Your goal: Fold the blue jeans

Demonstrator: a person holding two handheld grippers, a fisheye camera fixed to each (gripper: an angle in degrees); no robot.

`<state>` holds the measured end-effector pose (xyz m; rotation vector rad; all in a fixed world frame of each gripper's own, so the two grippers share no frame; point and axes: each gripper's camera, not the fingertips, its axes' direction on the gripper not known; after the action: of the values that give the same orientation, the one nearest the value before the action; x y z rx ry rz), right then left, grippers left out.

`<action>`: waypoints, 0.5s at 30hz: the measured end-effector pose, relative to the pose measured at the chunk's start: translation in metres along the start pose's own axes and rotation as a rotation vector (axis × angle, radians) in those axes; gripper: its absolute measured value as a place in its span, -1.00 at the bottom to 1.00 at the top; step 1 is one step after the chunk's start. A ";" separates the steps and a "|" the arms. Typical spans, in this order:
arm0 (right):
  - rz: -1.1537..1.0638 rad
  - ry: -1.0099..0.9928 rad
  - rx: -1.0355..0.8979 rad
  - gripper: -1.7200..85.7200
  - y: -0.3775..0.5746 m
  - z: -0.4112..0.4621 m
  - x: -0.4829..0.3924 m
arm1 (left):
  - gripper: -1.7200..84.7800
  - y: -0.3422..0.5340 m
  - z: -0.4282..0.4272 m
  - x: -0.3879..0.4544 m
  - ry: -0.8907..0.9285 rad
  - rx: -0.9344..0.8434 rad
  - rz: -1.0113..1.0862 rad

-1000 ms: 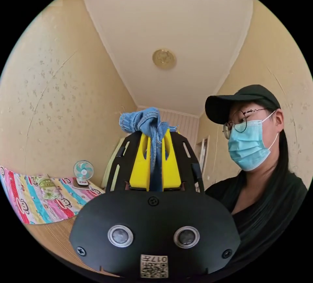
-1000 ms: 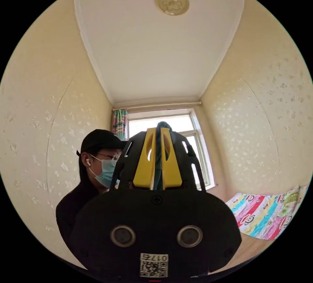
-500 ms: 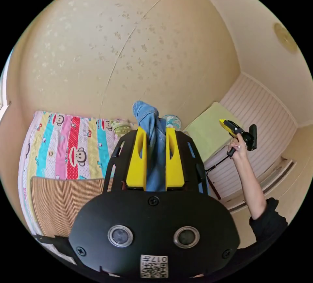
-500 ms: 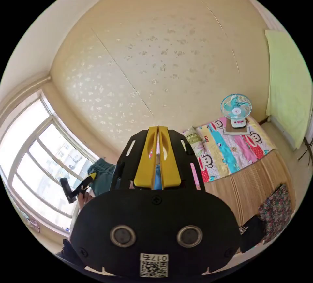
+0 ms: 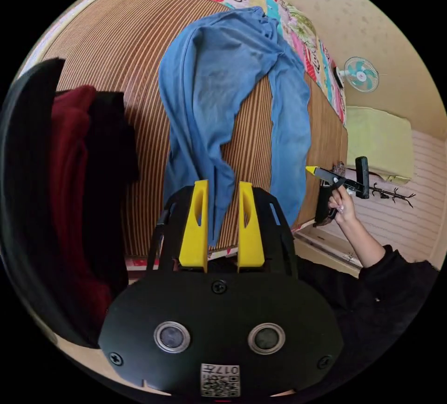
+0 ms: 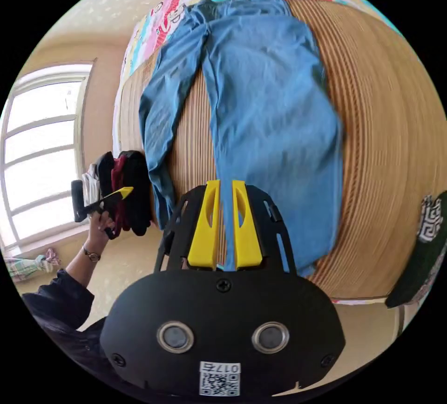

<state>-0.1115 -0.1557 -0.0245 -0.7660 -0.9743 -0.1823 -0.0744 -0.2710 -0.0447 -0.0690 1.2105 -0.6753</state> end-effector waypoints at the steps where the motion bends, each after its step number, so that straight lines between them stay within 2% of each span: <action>1: -0.017 -0.055 -0.044 -0.80 0.014 0.022 -0.001 | -0.72 0.013 0.011 -0.007 -0.035 -0.017 -0.001; 4: -0.097 -0.126 -0.132 -0.75 0.040 0.067 -0.020 | -0.71 0.029 0.025 -0.020 -0.119 -0.032 -0.013; 6: -0.124 -0.142 -0.181 -0.73 0.048 0.094 -0.032 | -0.71 0.030 0.032 -0.027 -0.103 -0.029 0.001; 9: -0.058 -0.040 -0.195 -0.75 0.050 0.121 -0.033 | -0.75 0.017 0.045 -0.046 -0.042 -0.091 -0.013; 11: 0.035 0.047 -0.177 -0.82 0.050 0.110 -0.021 | -0.94 0.007 0.038 -0.067 -0.045 -0.099 -0.035; 12: 0.019 0.051 -0.185 -0.87 0.053 0.100 -0.013 | -0.95 0.006 0.035 -0.074 -0.016 -0.099 -0.037; 14: -0.051 -0.084 -0.209 -0.88 0.063 0.078 0.002 | -0.97 0.006 0.016 -0.104 0.309 -0.072 -0.021; 15: -0.084 -0.199 -0.230 -0.86 0.070 0.065 0.012 | -0.97 0.008 0.010 -0.112 0.398 -0.059 -0.024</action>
<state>-0.1159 -0.0591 -0.0288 -0.9673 -1.1888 -0.2990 -0.0825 -0.2099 0.0499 0.0026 1.6146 -0.6937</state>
